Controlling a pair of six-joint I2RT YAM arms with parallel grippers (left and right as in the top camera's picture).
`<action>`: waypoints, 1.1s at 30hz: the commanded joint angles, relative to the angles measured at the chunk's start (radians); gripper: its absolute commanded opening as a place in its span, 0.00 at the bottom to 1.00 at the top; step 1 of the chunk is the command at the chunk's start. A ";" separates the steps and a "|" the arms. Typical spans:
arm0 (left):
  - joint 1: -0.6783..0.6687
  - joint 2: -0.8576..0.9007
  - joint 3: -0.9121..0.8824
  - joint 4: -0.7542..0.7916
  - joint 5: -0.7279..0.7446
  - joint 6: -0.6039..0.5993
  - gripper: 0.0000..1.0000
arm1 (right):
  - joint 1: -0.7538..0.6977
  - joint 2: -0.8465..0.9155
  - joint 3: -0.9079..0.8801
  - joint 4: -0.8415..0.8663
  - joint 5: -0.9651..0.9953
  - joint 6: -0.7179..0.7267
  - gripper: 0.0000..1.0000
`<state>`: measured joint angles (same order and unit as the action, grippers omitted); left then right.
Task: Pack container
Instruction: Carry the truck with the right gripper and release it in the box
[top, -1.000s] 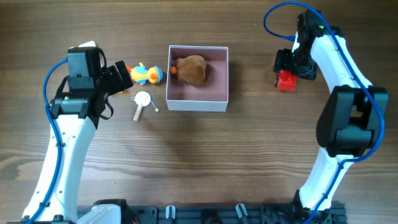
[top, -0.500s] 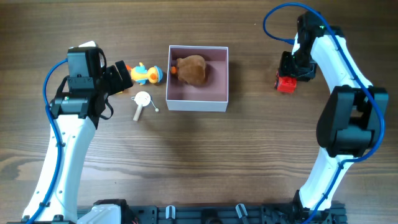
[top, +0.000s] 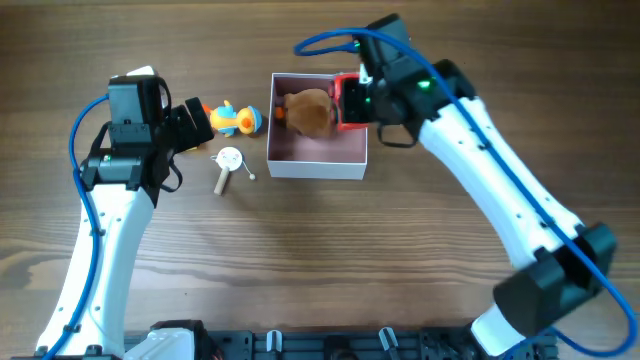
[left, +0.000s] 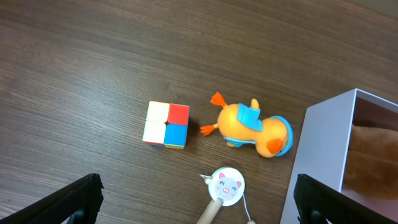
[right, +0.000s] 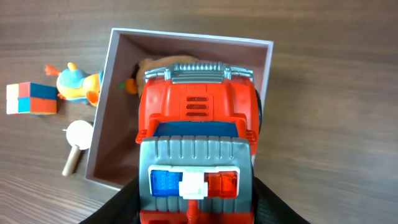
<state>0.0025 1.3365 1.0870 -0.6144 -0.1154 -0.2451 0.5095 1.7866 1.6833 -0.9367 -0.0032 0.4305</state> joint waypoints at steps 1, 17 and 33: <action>0.006 0.003 0.022 0.003 -0.009 0.013 1.00 | 0.019 0.116 0.003 0.011 0.009 0.132 0.25; 0.006 0.003 0.022 0.003 -0.009 0.013 1.00 | 0.013 0.288 0.003 0.136 0.168 0.143 0.41; 0.006 0.003 0.022 0.003 -0.009 0.013 1.00 | 0.014 0.034 0.013 0.178 0.057 -0.112 0.77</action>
<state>0.0025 1.3365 1.0870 -0.6140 -0.1154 -0.2451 0.5266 1.9621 1.6825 -0.7628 0.1783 0.3309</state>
